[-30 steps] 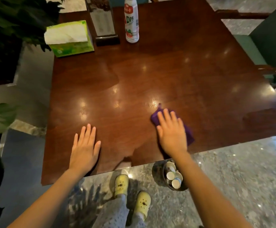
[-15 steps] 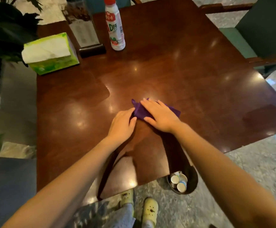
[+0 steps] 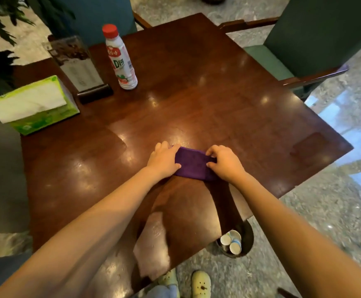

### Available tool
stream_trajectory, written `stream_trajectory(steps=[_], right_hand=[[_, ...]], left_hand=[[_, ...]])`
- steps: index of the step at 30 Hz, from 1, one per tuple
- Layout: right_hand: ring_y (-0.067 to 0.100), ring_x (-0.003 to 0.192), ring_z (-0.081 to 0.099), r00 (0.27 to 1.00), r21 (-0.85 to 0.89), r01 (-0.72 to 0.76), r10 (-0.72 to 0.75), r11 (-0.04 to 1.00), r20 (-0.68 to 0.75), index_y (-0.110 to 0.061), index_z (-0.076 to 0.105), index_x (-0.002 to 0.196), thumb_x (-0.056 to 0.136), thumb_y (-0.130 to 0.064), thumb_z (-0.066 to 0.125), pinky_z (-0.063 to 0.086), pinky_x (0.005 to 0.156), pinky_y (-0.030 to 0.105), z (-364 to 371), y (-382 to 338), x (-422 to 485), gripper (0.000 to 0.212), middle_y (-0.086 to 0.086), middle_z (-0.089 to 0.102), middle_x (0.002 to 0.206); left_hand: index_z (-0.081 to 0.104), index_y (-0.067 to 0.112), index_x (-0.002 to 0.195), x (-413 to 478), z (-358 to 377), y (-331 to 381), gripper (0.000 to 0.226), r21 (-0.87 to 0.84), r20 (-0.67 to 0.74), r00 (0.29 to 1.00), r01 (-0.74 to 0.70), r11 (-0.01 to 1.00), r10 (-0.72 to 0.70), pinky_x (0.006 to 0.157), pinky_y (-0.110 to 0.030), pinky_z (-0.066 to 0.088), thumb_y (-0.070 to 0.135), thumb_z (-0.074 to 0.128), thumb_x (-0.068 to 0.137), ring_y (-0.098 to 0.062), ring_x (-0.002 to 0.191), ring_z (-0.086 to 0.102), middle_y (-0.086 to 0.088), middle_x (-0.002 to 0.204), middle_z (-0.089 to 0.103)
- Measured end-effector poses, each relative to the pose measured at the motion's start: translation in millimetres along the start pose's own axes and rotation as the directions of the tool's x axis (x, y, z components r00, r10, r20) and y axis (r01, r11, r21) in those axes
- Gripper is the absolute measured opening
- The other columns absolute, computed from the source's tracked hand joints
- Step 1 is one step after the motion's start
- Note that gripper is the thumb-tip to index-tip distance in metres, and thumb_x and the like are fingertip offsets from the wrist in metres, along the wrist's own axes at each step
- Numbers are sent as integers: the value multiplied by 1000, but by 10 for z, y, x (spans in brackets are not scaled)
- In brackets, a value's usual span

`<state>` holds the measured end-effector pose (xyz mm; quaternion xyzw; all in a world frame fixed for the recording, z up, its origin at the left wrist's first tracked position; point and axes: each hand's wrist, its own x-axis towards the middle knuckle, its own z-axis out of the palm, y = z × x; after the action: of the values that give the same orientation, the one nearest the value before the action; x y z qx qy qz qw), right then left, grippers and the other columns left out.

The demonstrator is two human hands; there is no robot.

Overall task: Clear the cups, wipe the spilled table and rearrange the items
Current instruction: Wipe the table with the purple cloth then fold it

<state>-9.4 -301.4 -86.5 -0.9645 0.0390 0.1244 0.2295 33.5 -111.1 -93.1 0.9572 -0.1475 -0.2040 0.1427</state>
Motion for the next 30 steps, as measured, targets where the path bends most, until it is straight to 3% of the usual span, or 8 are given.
stream_trajectory(steps=[4,7,10,15,21,24,27,30], right_hand=[[28,105,58,995,175,-83,72,981,67,-12,64,103,83,-16,65,44,88,31,-97,-27,-25,20,12,59,115],[24,103,60,996,261,-72,57,963,66,-12,64,99,85,-14,63,47,86,32,-241,5,-122,14,9,65,110],[19,94,61,999,327,-50,54,944,-3,-13,63,98,86,-12,62,49,73,27,-471,67,-220,12,6,67,102],[21,99,62,997,281,-49,64,958,-42,-7,68,106,83,-12,66,46,84,30,-960,260,-298,23,10,69,106],[16,90,61,990,324,-28,71,946,-122,-10,72,97,81,-14,71,50,88,36,-1728,716,-429,17,9,70,99],[16,84,61,986,337,-13,68,941,-153,-9,72,96,81,-12,71,50,86,34,-2134,1049,-488,16,7,68,92],[18,84,62,983,396,5,67,918,-169,-4,71,100,81,-7,70,52,84,31,-2454,1368,-512,20,11,69,94],[16,78,62,981,385,-13,85,923,-172,-3,71,98,81,-4,69,50,77,26,-2697,1722,-529,17,10,69,90]], left_hand=[[51,20,106,52,-74,3,34,-15,6,998,-58,998,58,90,-38,40,24,68,77,-27,112,35,-7,114,41],[43,18,88,60,-152,66,27,-55,28,987,-159,986,161,73,-32,36,19,67,75,-25,102,44,-1,100,46],[41,22,91,59,-296,160,31,-126,67,971,-221,967,230,61,-31,36,24,68,77,-23,86,53,2,91,53],[58,23,102,72,-622,452,27,-222,132,930,-309,925,343,70,-25,43,29,70,79,-16,88,59,6,97,59],[70,12,93,156,-906,1144,19,-330,-20,923,-369,869,384,60,-15,45,22,73,77,-11,74,63,0,85,68],[71,12,94,225,-989,1612,15,-377,-94,907,-414,828,411,49,-8,45,18,71,79,5,53,59,7,73,65],[71,17,98,319,-1010,2042,17,-358,-140,898,-439,824,418,60,-17,52,19,66,82,5,61,59,7,83,67],[70,18,105,452,-933,2461,21,-304,-144,903,-430,850,405,72,-25,47,19,61,86,-5,70,55,4,94,69]])
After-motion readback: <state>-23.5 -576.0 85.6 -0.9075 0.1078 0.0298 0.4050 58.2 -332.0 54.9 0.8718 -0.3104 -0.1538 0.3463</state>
